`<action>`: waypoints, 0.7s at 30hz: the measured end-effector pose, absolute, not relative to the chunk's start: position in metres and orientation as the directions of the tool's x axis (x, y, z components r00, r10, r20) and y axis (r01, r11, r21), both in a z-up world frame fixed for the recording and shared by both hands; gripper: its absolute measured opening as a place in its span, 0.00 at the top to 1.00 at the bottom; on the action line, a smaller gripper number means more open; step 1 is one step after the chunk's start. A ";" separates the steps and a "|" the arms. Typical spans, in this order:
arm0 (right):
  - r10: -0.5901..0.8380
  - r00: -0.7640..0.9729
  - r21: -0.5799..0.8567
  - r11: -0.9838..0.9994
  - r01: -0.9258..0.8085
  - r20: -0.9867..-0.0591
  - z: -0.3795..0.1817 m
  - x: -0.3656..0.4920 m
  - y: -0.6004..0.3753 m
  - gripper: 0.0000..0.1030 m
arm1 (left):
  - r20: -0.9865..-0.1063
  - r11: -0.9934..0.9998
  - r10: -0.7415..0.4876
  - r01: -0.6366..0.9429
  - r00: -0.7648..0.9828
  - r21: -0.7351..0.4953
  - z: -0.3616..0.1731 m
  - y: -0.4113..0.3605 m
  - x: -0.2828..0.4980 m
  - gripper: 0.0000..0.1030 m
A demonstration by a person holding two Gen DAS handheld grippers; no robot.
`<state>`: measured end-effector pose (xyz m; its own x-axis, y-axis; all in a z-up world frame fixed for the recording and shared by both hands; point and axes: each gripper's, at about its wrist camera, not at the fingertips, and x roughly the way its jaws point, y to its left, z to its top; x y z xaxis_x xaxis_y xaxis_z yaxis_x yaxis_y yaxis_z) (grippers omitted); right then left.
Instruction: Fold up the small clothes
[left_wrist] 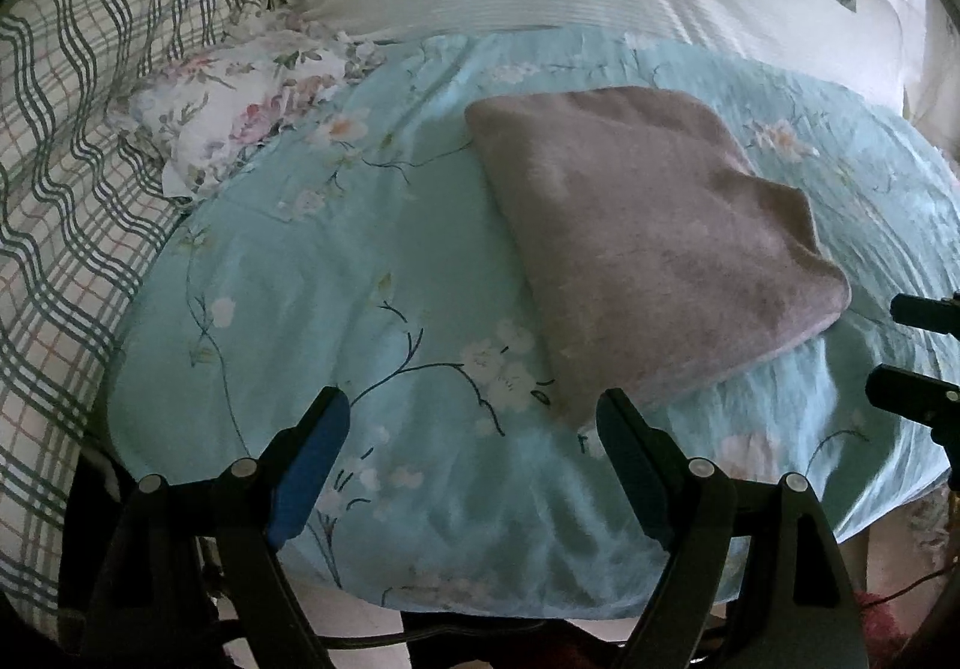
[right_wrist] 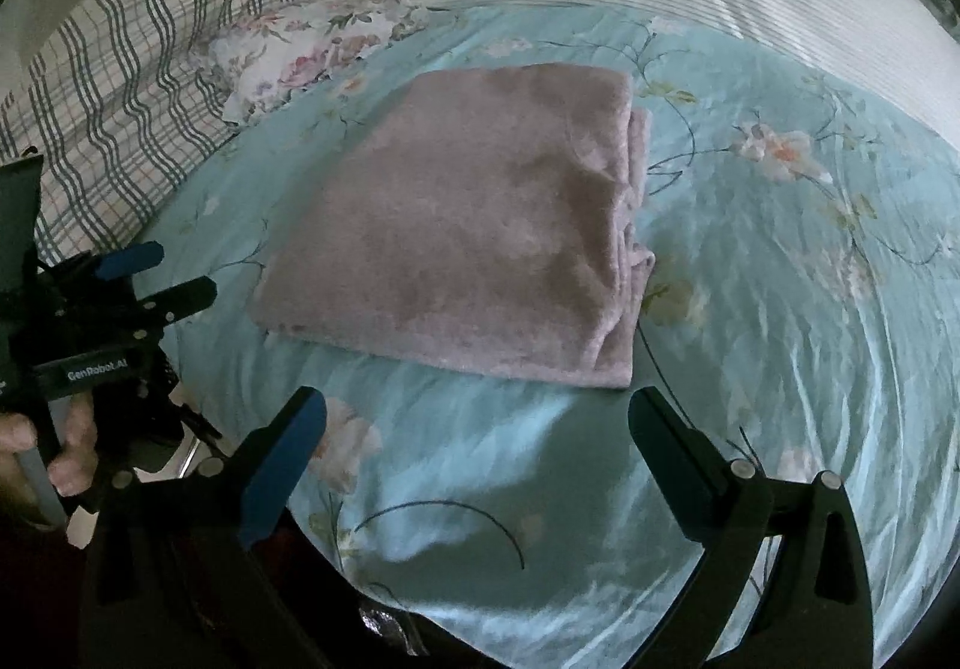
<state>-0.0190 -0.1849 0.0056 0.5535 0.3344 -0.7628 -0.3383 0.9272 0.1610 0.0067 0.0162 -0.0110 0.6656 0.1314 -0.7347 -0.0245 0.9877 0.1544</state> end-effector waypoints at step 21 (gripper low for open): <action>0.346 0.547 0.162 0.920 -0.357 -0.762 0.007 0.008 -0.173 0.02 | -0.734 0.987 0.134 -0.024 0.666 0.159 -0.014 0.012 0.038 0.18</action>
